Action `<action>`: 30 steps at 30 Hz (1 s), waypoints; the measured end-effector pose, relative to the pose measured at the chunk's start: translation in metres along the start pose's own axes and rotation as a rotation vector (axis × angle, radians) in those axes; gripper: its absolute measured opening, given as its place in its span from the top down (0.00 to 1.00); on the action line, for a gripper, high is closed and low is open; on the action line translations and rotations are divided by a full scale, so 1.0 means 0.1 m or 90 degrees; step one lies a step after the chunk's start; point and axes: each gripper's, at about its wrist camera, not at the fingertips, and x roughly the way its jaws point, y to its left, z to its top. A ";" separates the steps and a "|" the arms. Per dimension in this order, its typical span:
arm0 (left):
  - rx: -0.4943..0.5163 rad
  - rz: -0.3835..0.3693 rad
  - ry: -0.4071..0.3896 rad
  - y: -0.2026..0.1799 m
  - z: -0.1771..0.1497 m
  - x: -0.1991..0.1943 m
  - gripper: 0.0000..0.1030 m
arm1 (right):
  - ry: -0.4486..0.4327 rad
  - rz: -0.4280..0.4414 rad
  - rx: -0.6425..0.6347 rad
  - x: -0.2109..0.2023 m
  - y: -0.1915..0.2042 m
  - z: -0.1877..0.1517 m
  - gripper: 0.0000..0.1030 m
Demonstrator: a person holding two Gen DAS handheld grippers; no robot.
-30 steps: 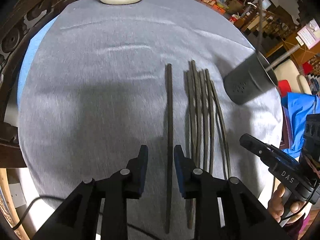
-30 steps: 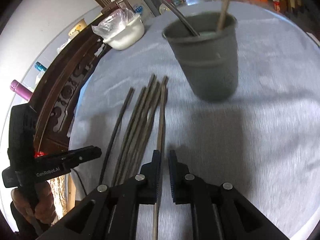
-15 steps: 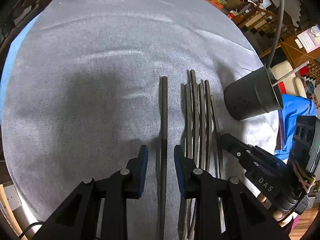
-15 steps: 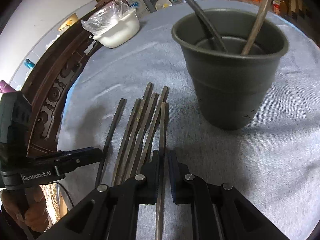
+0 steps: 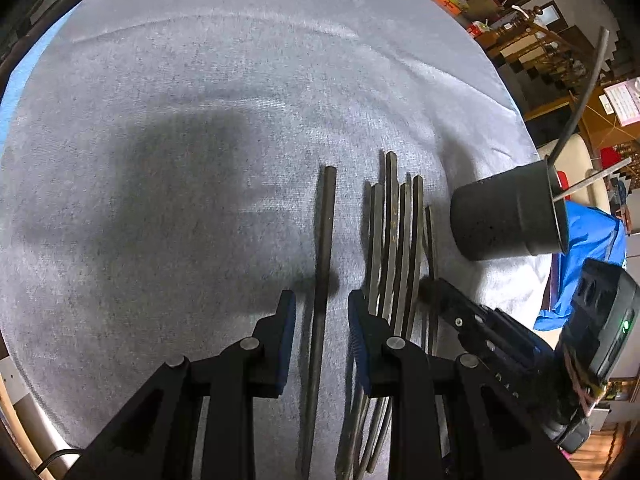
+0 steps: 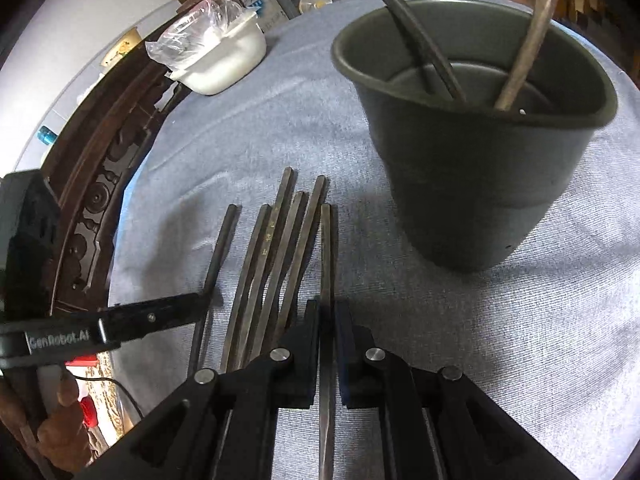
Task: Organize utensils
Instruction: 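Lift the utensil with the right tool and place it into the cup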
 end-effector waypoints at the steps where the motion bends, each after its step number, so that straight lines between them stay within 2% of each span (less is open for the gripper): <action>1: -0.001 0.003 0.002 -0.01 0.01 0.01 0.74 | -0.001 -0.006 -0.002 -0.01 0.00 0.00 0.91; 9: -0.009 0.021 0.012 -0.04 0.07 0.12 0.74 | 0.027 -0.021 0.006 -0.10 -0.14 -0.07 0.91; 16: -0.005 0.039 0.015 -0.12 0.10 0.15 0.76 | 0.041 -0.030 0.008 -0.04 -0.13 0.05 0.90; 20: -0.003 0.059 0.010 -0.15 0.09 0.16 0.85 | 0.031 -0.032 -0.010 -0.03 -0.10 0.07 0.90; 24: -0.010 0.050 0.006 -0.13 0.08 0.15 0.92 | 0.015 -0.031 -0.019 -0.08 -0.10 0.03 0.92; 30: -0.015 0.045 -0.020 -0.09 0.06 0.02 0.93 | -0.052 0.018 -0.048 -0.45 -0.02 -0.01 0.93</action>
